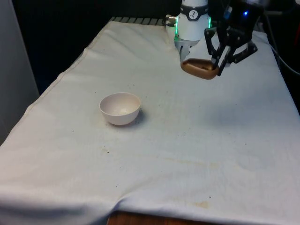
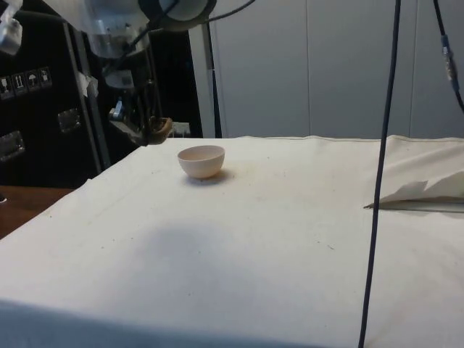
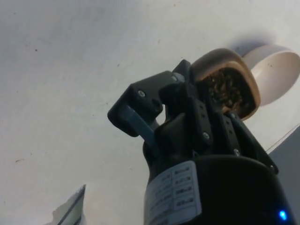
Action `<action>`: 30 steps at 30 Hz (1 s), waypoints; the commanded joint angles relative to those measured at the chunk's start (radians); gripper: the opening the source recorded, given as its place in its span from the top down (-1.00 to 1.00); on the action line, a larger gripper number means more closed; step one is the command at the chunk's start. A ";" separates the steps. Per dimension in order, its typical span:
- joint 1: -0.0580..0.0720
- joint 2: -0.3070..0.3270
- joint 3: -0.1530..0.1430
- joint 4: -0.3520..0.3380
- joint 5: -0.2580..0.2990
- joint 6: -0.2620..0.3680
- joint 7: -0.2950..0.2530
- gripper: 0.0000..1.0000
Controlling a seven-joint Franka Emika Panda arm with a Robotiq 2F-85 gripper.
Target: Pour the coffee beans from the cup into the bowl.
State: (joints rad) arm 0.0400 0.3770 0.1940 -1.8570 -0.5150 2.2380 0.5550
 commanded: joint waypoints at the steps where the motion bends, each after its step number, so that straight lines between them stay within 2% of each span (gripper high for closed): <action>1: -0.009 -0.008 0.002 0.000 0.018 -0.004 -0.021 0.96; 2: -0.011 -0.011 0.000 0.000 0.021 -0.003 -0.026 0.96; 3: -0.003 -0.006 -0.005 0.000 0.006 0.000 -0.011 0.96; 4: -0.013 -0.014 -0.003 -0.001 0.024 -0.003 -0.030 0.96; 8: -0.023 -0.030 -0.014 -0.003 0.042 0.000 -0.058 0.96; 10: -0.026 -0.036 -0.021 -0.004 0.050 0.002 -0.071 0.96; 11: -0.018 -0.031 -0.026 0.000 0.037 0.000 -0.058 0.96; 12: -0.027 -0.039 -0.024 -0.004 0.054 0.003 -0.077 0.96; 14: -0.032 -0.046 -0.033 -0.006 0.067 0.006 -0.095 0.96; 19: -0.040 -0.056 -0.047 -0.006 0.086 0.008 -0.124 0.96; 20: -0.032 -0.051 -0.052 0.000 0.073 0.001 -0.112 0.96; 21: -0.042 -0.058 -0.050 -0.006 0.091 0.009 -0.131 0.96; 24: -0.047 -0.065 -0.063 -0.006 0.109 0.013 -0.156 0.96; 29: -0.052 -0.069 -0.083 -0.007 0.141 0.022 -0.191 0.96; 30: -0.042 -0.065 -0.088 0.000 0.124 0.009 -0.175 0.96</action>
State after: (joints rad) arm -0.0020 0.3120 0.1060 -1.8570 -0.3910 2.2470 0.3800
